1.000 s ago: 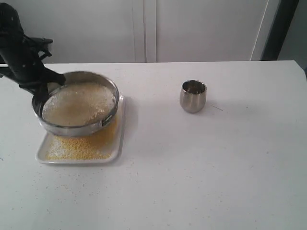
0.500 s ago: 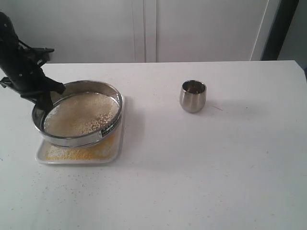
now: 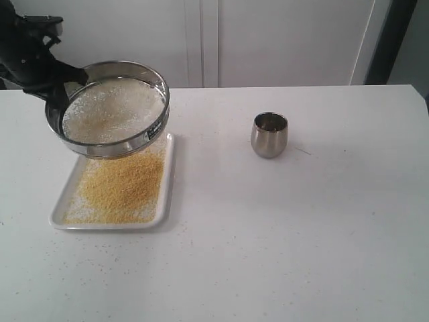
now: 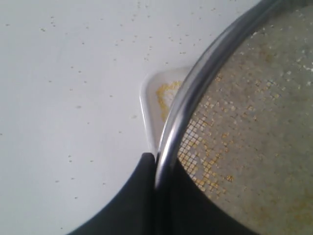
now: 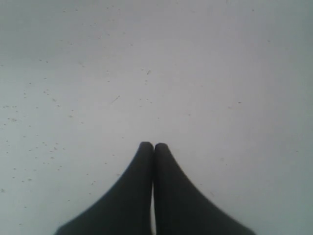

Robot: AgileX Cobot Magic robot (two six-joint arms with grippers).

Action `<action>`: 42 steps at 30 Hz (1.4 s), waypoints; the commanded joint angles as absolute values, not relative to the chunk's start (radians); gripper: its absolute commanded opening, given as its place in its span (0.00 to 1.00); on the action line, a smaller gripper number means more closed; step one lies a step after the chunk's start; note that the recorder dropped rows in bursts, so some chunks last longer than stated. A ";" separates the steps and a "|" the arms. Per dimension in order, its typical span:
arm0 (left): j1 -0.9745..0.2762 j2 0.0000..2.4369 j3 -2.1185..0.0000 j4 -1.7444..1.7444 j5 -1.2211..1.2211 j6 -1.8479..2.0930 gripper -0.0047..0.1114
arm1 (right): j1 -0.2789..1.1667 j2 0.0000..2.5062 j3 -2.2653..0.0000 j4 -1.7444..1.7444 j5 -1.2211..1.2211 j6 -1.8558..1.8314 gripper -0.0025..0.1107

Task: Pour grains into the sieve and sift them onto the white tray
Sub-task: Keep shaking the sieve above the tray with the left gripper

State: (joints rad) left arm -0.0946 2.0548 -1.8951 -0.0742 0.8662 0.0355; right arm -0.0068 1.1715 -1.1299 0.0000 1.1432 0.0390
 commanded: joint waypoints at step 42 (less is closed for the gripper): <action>-0.116 2.172 -1.896 -0.287 0.910 0.293 0.04 | -0.012 1.165 -1.126 -0.006 1.134 0.039 0.02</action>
State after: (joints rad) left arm -0.1040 2.1924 -1.8910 -0.1433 0.9123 0.1197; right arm -0.0068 1.1715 -1.1299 0.0000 1.1432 0.0390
